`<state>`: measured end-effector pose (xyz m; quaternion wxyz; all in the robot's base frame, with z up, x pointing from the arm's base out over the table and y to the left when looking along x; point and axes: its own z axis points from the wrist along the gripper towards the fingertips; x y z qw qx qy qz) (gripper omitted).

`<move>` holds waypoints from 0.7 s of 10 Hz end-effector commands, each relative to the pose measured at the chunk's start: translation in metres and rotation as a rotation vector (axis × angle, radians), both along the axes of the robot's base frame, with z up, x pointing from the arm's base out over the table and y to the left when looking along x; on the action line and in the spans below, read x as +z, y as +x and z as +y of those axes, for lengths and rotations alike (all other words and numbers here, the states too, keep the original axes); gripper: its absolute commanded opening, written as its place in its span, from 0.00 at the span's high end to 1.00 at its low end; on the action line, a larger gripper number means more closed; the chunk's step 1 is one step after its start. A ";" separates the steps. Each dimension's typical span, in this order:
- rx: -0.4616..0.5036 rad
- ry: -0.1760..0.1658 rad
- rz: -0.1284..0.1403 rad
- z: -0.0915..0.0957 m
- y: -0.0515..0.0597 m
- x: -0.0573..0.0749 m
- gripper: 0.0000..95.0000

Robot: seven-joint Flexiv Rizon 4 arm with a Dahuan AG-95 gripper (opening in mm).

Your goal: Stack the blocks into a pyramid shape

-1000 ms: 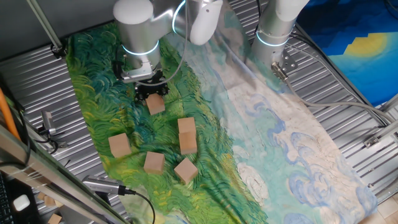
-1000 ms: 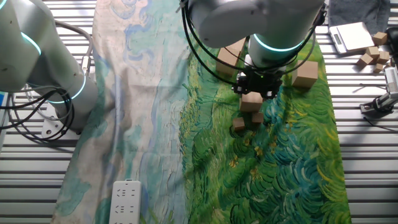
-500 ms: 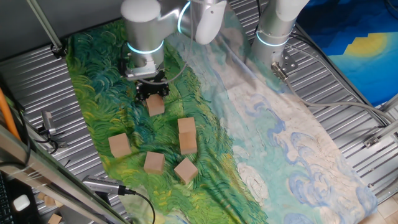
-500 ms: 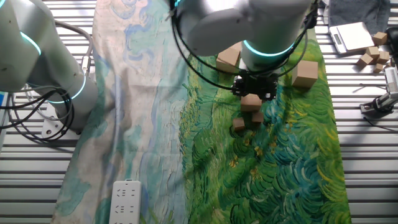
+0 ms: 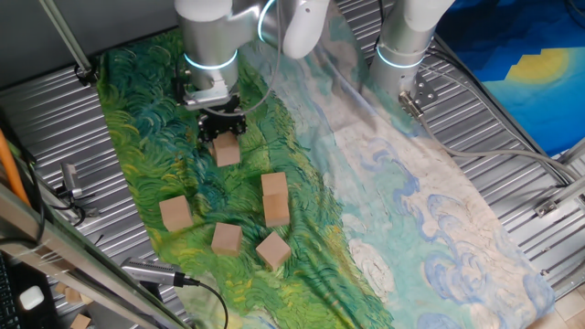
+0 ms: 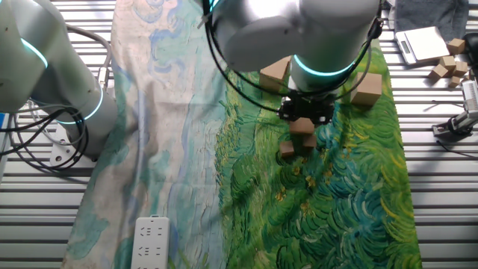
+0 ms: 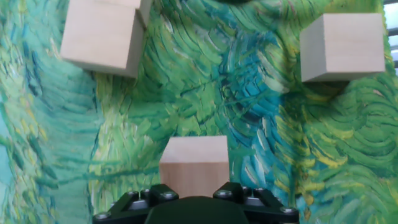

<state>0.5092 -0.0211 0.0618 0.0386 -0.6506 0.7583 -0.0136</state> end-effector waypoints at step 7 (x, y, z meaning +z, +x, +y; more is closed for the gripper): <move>0.044 -0.011 0.000 -0.017 -0.006 -0.001 1.00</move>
